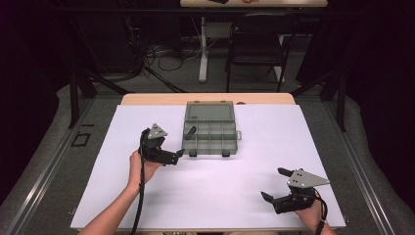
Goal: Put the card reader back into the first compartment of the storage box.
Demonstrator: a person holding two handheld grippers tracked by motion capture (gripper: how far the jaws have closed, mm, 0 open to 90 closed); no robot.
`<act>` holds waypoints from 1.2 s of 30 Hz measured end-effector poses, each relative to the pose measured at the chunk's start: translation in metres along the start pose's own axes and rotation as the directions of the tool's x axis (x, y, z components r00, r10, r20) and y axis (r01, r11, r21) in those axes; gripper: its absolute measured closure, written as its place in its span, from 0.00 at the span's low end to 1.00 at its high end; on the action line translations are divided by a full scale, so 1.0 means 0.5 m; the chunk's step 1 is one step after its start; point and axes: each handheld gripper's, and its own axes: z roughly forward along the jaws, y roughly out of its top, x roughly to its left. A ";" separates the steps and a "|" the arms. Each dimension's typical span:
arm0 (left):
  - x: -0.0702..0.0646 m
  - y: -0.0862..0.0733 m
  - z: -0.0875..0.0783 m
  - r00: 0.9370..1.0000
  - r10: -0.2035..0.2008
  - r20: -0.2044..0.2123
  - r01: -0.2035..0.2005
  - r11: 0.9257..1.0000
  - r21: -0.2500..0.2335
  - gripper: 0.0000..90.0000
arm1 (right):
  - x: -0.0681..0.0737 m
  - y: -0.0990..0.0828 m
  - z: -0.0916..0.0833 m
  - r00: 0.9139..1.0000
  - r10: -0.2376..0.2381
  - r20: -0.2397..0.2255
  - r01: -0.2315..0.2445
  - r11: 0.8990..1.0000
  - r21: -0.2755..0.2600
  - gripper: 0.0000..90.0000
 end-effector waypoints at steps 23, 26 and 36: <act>-0.049 -0.079 -0.085 1.000 0.010 0.015 -0.010 0.999 -0.043 0.00 | -0.001 0.001 -0.003 1.000 -0.002 0.006 0.002 1.000 -0.004 0.01; -0.054 -0.092 -0.095 1.000 0.010 0.013 -0.009 0.999 -0.050 0.00 | 0.000 0.001 -0.002 1.000 -0.002 0.005 0.002 1.000 -0.005 0.01; -0.064 -0.134 -0.119 1.000 -0.001 0.004 0.001 0.998 -0.066 0.00 | -0.001 0.000 0.000 1.000 -0.002 0.005 0.002 1.000 -0.005 0.01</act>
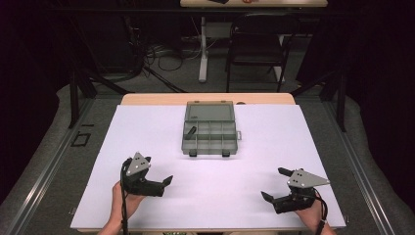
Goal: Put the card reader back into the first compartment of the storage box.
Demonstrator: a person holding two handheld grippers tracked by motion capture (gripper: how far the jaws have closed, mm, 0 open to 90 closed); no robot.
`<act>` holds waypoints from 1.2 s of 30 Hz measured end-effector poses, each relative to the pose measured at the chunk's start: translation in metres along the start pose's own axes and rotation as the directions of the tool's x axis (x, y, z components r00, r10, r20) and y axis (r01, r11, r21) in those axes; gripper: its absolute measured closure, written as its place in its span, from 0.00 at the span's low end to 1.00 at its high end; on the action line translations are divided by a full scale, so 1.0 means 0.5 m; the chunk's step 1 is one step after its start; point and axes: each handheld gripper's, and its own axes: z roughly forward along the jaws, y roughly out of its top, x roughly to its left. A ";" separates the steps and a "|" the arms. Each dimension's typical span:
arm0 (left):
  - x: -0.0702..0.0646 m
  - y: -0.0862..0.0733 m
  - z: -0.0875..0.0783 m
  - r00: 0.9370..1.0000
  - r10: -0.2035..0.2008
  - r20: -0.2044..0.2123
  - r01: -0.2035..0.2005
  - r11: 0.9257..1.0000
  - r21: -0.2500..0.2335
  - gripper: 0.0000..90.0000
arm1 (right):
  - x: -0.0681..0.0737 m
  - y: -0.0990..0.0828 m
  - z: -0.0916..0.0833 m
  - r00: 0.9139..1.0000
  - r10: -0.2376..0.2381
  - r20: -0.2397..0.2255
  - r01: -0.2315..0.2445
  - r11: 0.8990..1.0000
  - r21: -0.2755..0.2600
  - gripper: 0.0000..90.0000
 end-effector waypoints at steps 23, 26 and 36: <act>-0.004 -0.068 -0.051 0.998 -0.041 -0.048 0.039 0.999 -0.026 0.00 | 0.006 0.001 0.000 1.000 -0.006 -0.001 0.006 1.000 0.013 0.01; -0.003 -0.077 -0.054 0.998 -0.048 -0.051 0.047 0.999 -0.025 0.00 | 0.006 0.001 0.000 1.000 -0.005 0.000 0.005 1.000 0.013 0.01; -0.003 -0.094 -0.055 0.997 -0.060 -0.053 0.058 0.998 -0.025 0.00 | 0.005 0.001 -0.001 1.000 -0.005 0.004 0.005 1.000 0.010 0.01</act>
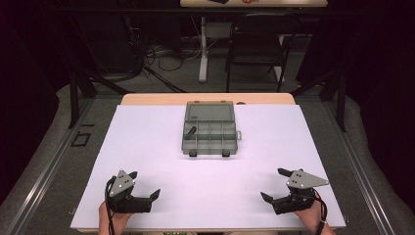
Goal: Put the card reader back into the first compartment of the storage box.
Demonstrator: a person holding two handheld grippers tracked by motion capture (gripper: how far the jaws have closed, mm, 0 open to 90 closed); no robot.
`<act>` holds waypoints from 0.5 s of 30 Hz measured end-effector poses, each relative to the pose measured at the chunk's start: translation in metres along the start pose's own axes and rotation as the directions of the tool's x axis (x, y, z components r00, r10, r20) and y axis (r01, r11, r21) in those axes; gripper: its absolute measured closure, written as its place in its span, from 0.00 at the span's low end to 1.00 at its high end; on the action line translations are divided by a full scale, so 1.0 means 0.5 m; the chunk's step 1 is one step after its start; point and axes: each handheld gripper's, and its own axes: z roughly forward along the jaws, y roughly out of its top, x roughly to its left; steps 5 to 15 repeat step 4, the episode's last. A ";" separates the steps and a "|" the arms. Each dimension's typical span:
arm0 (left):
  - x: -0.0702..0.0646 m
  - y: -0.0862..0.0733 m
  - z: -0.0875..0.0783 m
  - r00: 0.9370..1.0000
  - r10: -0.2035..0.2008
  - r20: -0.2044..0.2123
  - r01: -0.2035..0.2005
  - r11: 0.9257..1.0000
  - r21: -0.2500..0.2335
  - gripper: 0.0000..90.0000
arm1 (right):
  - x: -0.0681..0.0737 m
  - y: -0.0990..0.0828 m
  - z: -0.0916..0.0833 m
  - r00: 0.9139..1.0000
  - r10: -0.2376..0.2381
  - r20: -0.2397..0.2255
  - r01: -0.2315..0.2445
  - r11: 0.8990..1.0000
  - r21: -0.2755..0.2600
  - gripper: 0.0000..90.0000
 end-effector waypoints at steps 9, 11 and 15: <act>0.003 -0.003 0.005 1.000 -0.003 0.008 0.003 1.000 0.014 0.00 | -0.004 -0.002 -0.001 1.000 0.002 0.001 -0.002 1.000 0.003 0.01; 0.003 -0.003 0.005 1.000 -0.003 0.008 0.003 1.000 0.014 0.00 | -0.004 -0.002 -0.001 1.000 0.002 0.001 -0.002 1.000 0.003 0.01; 0.003 -0.003 0.005 1.000 -0.003 0.008 0.003 1.000 0.014 0.00 | -0.004 -0.002 -0.001 1.000 0.002 0.001 -0.002 1.000 0.003 0.01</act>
